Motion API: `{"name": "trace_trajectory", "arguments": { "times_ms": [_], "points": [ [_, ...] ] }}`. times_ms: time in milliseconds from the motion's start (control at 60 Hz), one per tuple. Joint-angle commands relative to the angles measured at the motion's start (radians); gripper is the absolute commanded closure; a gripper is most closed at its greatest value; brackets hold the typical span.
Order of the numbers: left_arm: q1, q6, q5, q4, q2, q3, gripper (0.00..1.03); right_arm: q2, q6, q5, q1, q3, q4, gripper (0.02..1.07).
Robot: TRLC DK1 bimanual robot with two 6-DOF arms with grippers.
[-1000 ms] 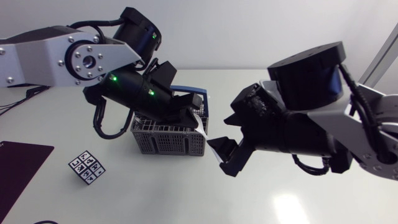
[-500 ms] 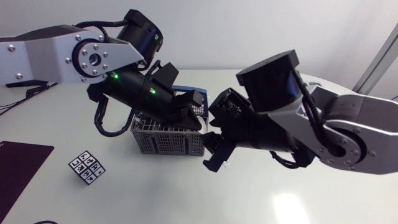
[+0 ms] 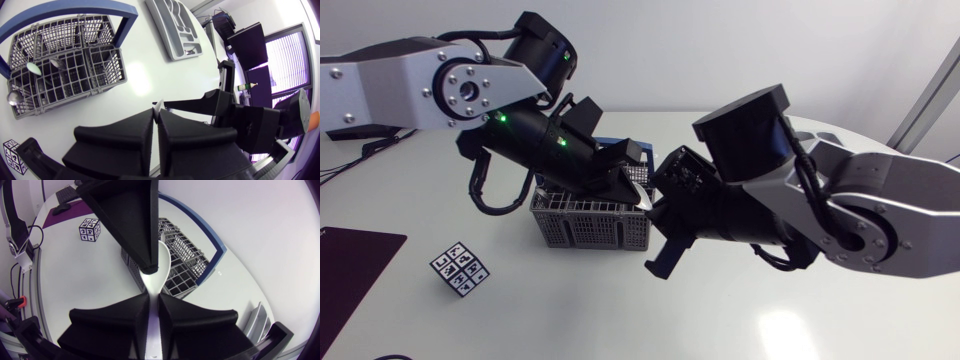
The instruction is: Transfer all utensils from the basket to the drawer tray.
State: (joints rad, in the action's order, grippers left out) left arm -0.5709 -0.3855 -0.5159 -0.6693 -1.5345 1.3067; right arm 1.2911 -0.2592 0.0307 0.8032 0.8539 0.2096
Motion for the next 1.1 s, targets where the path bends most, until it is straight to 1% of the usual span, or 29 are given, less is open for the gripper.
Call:
{"name": "trace_trajectory", "arguments": {
  "times_ms": [0,50,100,167,183,233,267,417,467,550,733,833,867,917,967,1017,1083],
  "points": [
    [0.003,-0.013,-0.021,-0.009,0.001,0.026,0.79,0.01,-0.025,-0.009,0.001,0.014,-0.001,1.0],
    [0.005,-0.013,-0.022,-0.006,0.007,0.028,0.62,0.005,-0.026,-0.017,0.002,0.01,0.001,1.0],
    [0.006,-0.01,-0.022,-0.004,0.016,0.028,0.51,0.004,-0.026,-0.02,0.002,0.005,0.001,1.0],
    [0.011,-0.012,-0.022,0.002,0.03,0.028,0.27,-0.004,-0.028,-0.031,0.001,0.0,0.005,1.0],
    [0.014,-0.013,-0.024,0.002,0.033,0.028,0.19,-0.006,-0.028,-0.034,0.001,-0.001,0.008,1.0],
    [0.026,-0.012,-0.029,0.005,0.043,0.028,0.07,-0.013,-0.028,-0.034,-0.001,-0.006,0.01,1.0],
    [0.034,-0.013,-0.03,0.01,0.05,0.028,0.06,-0.021,-0.028,-0.035,-0.002,-0.01,0.01,1.0],
    [0.101,-0.027,-0.032,0.059,0.109,0.029,0.06,-0.064,-0.046,-0.08,-0.038,-0.039,0.028,1.0],
    [0.121,-0.019,-0.032,0.089,0.132,0.028,0.06,-0.075,-0.054,-0.092,-0.058,-0.05,0.037,1.0],
    [0.166,0.028,-0.03,0.093,0.163,0.031,0.06,-0.095,-0.083,-0.101,-0.085,-0.076,0.039,1.0],
    [0.266,0.198,-0.009,0.093,0.203,0.016,0.06,-0.133,-0.167,-0.152,-0.21,-0.133,0.04,1.0],
    [0.309,0.29,0.02,0.093,0.215,-0.009,0.06,-0.147,-0.236,-0.219,-0.315,-0.151,0.062,1.0],
    [0.319,0.335,0.033,0.093,0.223,-0.024,0.06,-0.151,-0.273,-0.25,-0.368,-0.159,0.066,1.0],
    [0.333,0.436,0.077,0.093,0.243,-0.057,0.06,-0.151,-0.341,-0.29,-0.449,-0.168,0.071,1.0],
    [0.336,0.493,0.111,0.093,0.254,-0.078,0.06,-0.144,-0.407,-0.334,-0.527,-0.167,0.096,1.0],
    [0.344,0.55,0.129,0.094,0.264,-0.098,0.06,-0.131,-0.472,-0.371,-0.596,-0.167,0.106,1.0],
    [0.368,0.639,0.134,0.116,0.277,-0.13,0.05,-0.105,-0.578,-0.413,-0.702,-0.159,0.125,1.0]
  ]
}}
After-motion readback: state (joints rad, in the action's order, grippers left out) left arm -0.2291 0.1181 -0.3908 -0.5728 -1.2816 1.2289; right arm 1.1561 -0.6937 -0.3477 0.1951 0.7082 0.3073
